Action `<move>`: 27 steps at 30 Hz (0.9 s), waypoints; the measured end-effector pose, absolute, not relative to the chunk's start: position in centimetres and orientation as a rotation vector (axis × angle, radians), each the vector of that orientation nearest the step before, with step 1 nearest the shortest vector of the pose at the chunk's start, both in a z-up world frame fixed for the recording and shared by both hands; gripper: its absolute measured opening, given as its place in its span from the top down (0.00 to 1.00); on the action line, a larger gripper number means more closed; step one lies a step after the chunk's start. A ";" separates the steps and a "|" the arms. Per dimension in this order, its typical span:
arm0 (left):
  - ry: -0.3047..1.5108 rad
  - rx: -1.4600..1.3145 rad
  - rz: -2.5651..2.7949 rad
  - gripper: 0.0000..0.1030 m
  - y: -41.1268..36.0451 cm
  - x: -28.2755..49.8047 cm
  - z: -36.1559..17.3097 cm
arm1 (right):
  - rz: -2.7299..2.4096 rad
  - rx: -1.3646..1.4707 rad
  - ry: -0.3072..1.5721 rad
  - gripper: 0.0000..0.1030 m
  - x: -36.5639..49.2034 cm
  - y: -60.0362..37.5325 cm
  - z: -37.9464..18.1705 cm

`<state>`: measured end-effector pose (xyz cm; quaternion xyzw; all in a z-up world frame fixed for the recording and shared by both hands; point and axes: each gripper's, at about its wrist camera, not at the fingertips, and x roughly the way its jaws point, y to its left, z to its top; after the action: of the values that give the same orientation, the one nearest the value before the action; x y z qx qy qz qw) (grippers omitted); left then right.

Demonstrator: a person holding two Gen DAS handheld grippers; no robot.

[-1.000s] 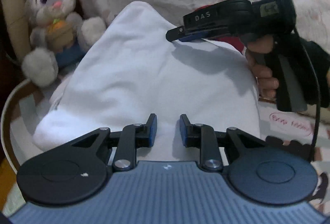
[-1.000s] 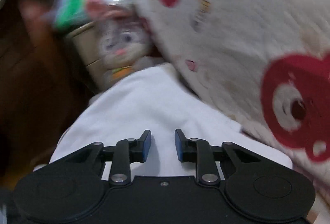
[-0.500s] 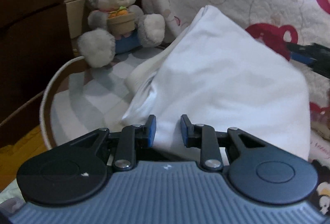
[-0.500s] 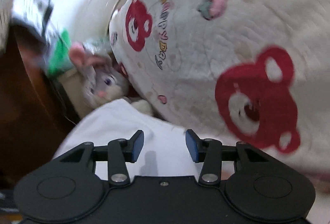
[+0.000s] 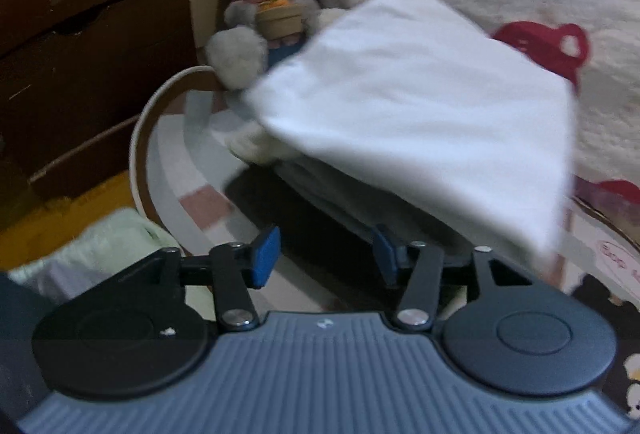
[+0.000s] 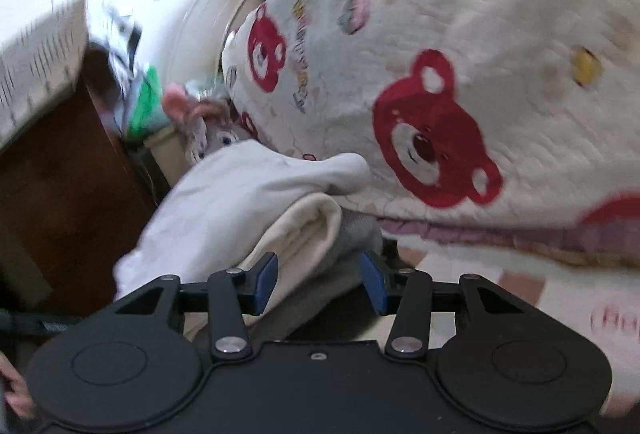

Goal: Fold clothes

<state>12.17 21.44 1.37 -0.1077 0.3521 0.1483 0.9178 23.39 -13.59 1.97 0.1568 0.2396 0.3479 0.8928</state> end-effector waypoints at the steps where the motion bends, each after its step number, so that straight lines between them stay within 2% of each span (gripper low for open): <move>1: 0.714 -0.225 0.298 0.40 19.8 11.4 1.5 | 0.725 0.338 0.497 0.49 22.5 -14.6 1.7; 2: 0.704 -0.230 0.286 0.37 18.1 10.7 1.6 | 0.728 0.331 0.495 0.48 21.8 -15.3 1.4; 8: 0.706 -0.252 0.228 0.34 9.7 8.6 1.5 | 0.775 0.198 0.476 0.44 16.9 -17.9 -0.7; 12: 0.694 -0.157 0.282 0.20 4.0 7.0 1.3 | 0.777 0.161 0.442 0.43 13.8 -19.7 -1.1; 15: 0.689 -0.115 0.314 0.18 0.2 5.4 0.7 | 0.771 0.181 0.424 0.38 11.6 -21.4 -1.3; 19: 0.691 -0.067 0.344 0.14 -3.5 3.0 0.3 | 0.757 0.191 0.433 0.37 8.4 -23.6 -2.2; 22: 0.669 -0.024 0.391 0.07 -5.6 0.6 0.1 | 0.692 0.177 0.409 0.37 5.6 -24.9 -2.5; 27: 0.621 -0.013 0.445 0.04 -8.1 -2.8 0.3 | 0.694 0.174 0.402 0.34 1.9 -26.6 -3.4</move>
<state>-2.82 -8.14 0.26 -0.0062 0.3032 0.2170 0.9279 1.87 -26.64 -3.37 0.0844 0.1952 0.3371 0.9171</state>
